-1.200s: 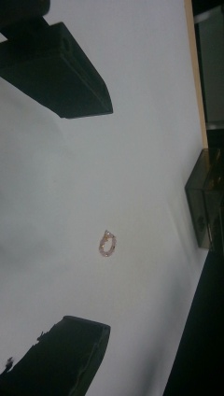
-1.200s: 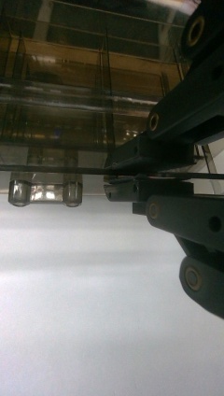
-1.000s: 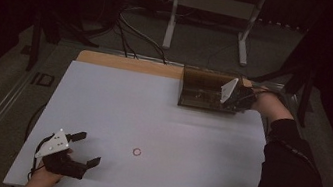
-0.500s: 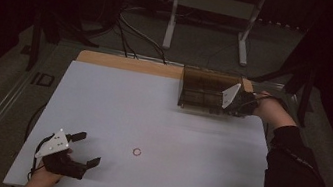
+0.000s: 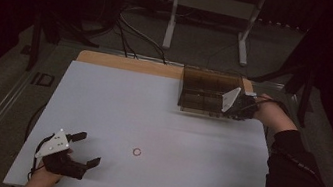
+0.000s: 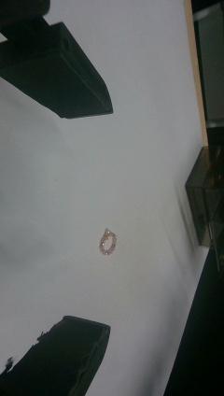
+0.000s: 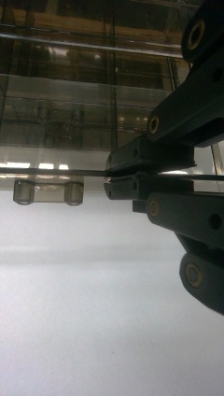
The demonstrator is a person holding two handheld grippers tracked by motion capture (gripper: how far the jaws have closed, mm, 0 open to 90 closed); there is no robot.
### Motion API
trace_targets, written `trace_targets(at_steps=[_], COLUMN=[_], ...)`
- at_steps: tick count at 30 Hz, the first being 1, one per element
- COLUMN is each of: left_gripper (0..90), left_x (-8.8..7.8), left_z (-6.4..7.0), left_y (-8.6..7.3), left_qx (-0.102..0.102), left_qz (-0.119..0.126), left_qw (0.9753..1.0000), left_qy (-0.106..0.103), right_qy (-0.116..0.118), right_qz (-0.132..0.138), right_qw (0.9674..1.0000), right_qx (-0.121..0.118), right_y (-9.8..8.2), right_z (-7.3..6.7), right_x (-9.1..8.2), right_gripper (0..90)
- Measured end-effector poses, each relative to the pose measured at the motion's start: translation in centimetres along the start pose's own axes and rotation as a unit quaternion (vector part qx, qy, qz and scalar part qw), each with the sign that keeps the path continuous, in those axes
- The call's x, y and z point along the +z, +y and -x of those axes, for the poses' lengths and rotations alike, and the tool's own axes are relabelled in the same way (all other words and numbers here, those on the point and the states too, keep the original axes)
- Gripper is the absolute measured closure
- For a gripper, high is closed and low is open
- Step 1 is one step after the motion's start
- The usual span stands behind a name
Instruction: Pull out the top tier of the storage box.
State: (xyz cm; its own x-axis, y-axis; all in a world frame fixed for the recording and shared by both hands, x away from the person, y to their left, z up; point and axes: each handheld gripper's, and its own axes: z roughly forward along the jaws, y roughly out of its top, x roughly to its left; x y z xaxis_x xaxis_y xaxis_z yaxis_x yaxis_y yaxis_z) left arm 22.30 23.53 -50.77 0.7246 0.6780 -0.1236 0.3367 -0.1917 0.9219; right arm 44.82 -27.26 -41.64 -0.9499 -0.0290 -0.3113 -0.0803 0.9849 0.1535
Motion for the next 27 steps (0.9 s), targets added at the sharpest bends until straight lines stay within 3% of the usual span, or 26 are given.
trace_targets(at_steps=[9,17,22,25,27], left_gripper=[0.0,0.0,0.0,0.0,0.0], left_x=[0.1,0.0,0.1,0.1,0.1], left_z=[0.0,0.0,0.0,0.0,0.0], left_y=[0.0,0.0,0.0,0.0,0.0], left_qx=[0.002,0.002,0.003,0.004,0.004], left_qz=[-0.004,-0.001,-0.002,-0.002,-0.002], left_qw=[1.0000,1.0000,1.0000,1.0000,1.0000], left_qy=[-0.001,-0.002,-0.002,-0.003,-0.003], right_qy=[-0.001,0.003,-0.010,-0.030,-0.045], right_qz=[0.004,-0.009,0.024,0.059,0.083], right_qw=[0.9999,0.9983,0.9965,0.9926,0.9879], right_qx=[0.015,0.058,0.080,0.103,0.123], right_y=[-0.1,-0.2,-0.3,-0.4,-0.4], right_z=[0.0,0.1,0.1,0.1,-0.1], right_x=[0.0,-0.2,-1.2,-2.1,-2.6], right_gripper=[85.9,76.3,74.2,72.6,69.9])
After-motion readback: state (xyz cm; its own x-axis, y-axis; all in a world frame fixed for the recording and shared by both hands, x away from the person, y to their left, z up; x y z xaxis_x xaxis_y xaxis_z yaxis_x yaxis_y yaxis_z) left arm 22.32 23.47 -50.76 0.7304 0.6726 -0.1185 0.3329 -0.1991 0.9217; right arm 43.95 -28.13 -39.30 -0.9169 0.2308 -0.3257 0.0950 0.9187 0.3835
